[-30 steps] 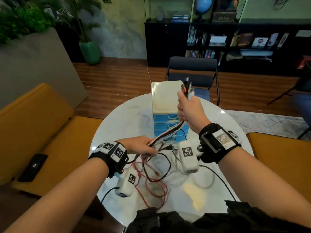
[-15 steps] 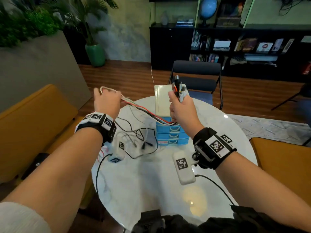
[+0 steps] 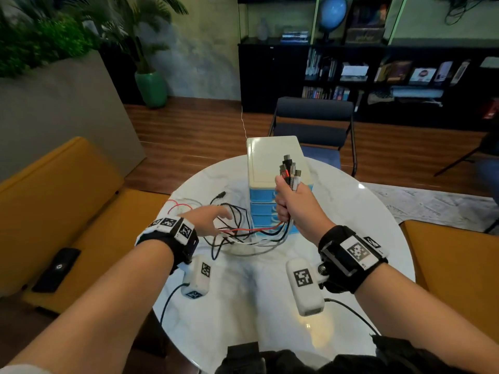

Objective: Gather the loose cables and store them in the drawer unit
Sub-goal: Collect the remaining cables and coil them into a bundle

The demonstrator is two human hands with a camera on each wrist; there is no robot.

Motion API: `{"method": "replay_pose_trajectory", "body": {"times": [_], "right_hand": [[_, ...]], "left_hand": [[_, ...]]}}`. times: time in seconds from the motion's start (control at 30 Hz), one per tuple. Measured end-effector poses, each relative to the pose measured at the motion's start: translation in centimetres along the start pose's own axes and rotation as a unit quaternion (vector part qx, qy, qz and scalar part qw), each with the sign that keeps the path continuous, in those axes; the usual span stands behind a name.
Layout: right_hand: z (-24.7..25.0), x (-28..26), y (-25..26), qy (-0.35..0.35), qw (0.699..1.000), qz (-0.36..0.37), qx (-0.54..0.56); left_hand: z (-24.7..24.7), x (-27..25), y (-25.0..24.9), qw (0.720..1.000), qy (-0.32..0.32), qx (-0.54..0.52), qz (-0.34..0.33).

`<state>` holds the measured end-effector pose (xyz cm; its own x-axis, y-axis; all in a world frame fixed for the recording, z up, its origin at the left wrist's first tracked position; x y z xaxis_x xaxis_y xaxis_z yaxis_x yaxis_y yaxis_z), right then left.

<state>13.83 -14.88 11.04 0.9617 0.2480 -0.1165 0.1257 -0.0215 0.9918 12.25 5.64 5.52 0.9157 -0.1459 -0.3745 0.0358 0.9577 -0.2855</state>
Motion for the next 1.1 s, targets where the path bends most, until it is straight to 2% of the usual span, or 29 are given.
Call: {"method": "replay_pose_trajectory", "body": {"times": [0.1,0.2,0.27,0.33,0.5,0.67,0.83,1.0,1.1], "right_hand": [[-0.3,-0.1,-0.1,0.016,1.0,0.003,-0.001],[-1.2,-0.4,-0.2,0.036,0.999,-0.001,-0.006],[-2.0,-0.7,-0.4,0.055,0.998,-0.008,0.001],[-2.6,-0.9,-0.5,0.071,0.997,-0.014,0.012],[-2.7,-1.3,-0.6,0.084,0.996,-0.036,0.026],[-2.2,-1.6,-0.6,0.072,0.997,-0.017,0.0],[-2.9,-2.1,-0.9,0.08,0.996,-0.024,-0.03],[-2.7,-1.5,-0.9,0.033,0.995,-0.056,-0.075],[-2.7,-1.5,-0.7,0.025,0.992,-0.053,-0.109]], "left_hand": [[2.7,-0.5,-3.8,0.986,-0.053,-0.147,-0.061],[6.2,-1.3,-7.8,0.932,-0.143,-0.316,-0.105],[7.0,-1.7,-9.9,0.889,-0.141,-0.419,-0.117],[6.9,-1.8,-11.7,0.863,-0.113,-0.477,-0.124],[7.1,-2.4,-13.0,0.856,-0.16,-0.47,-0.14],[6.7,-2.2,-12.0,0.839,-0.146,-0.504,-0.143],[6.5,-2.4,-12.2,0.845,-0.16,-0.493,-0.132],[6.8,-3.1,-13.0,0.865,-0.189,-0.444,-0.14],[6.7,-3.0,-12.8,0.85,-0.2,-0.474,-0.116]]}}
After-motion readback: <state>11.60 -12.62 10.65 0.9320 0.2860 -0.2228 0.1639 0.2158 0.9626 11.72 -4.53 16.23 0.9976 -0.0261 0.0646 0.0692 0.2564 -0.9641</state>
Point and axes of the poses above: each hand's wrist, its own x-axis towards the middle knuckle, its own z-axis out of the back of the hand, y = z × x, the point moved 7 cm from there along x, towards the middle knuckle, and after that the axes turned 2 degrees about -y, right-handed, at the moved point
